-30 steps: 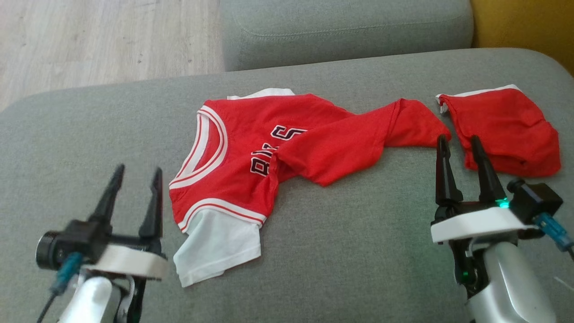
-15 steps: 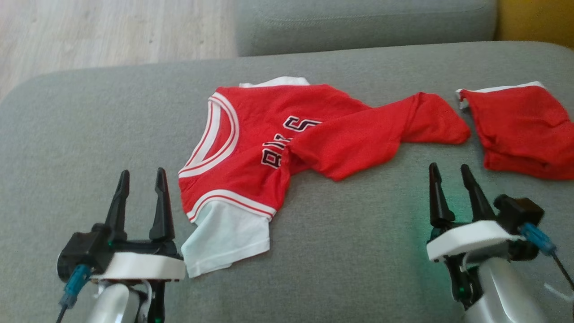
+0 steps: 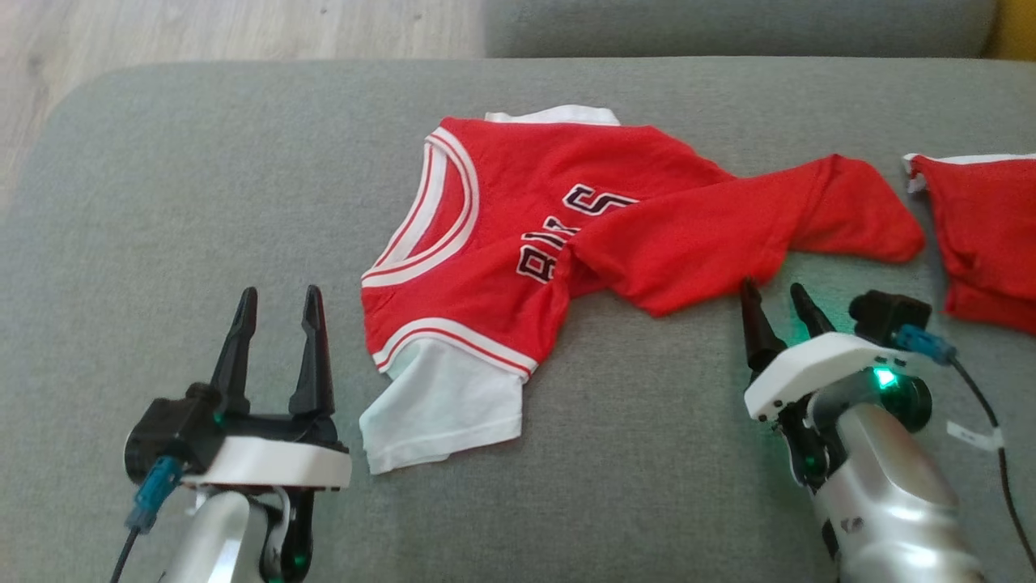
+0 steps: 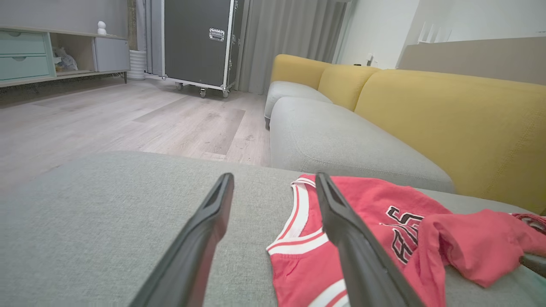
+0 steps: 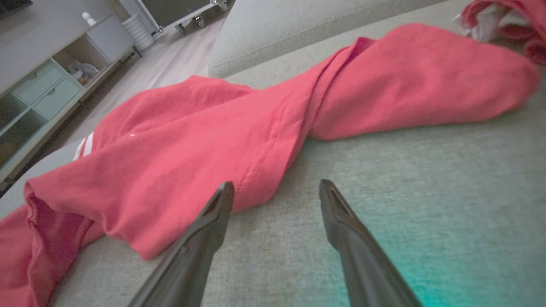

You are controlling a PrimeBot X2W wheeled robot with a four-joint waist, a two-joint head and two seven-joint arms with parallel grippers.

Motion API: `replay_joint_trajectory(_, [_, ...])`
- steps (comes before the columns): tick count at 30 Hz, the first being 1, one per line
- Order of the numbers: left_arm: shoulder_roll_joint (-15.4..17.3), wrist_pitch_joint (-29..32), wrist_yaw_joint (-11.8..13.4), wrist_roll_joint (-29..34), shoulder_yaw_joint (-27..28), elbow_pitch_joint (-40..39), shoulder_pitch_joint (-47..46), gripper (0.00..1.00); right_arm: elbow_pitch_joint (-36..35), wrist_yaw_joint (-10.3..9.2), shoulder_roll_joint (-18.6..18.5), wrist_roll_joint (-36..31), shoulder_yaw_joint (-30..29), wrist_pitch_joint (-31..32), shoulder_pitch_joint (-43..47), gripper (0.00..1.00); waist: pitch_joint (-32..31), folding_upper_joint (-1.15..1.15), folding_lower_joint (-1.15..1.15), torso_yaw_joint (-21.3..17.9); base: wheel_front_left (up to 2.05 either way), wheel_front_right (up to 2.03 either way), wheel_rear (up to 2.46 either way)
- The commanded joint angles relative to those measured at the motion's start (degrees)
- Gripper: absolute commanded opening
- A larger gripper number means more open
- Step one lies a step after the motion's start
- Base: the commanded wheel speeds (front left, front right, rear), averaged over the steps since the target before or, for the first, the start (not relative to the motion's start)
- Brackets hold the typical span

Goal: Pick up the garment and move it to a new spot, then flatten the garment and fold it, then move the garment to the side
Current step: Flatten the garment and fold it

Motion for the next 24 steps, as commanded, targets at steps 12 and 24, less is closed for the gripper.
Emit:
replay_joint_trajectory(12, [-0.8,-0.5,-1.5,2.4,4.9,-0.1,-2.4,1.00,7.8,-0.05,0.0,-0.7,4.6,-5.8,-6.7,0.00,0.4,0.00,0.00,-0.6,0.00,0.00,0.00])
replay_joint_trajectory(24, [-2.4,-0.5,-2.5,3.6,7.4,-0.3,-0.3,1.00,2.7,-0.05,-1.2,-6.5,0.4,-6.5,-1.8,0.00,-3.9,0.00,0.00,-7.4,0.00,0.00,0.00])
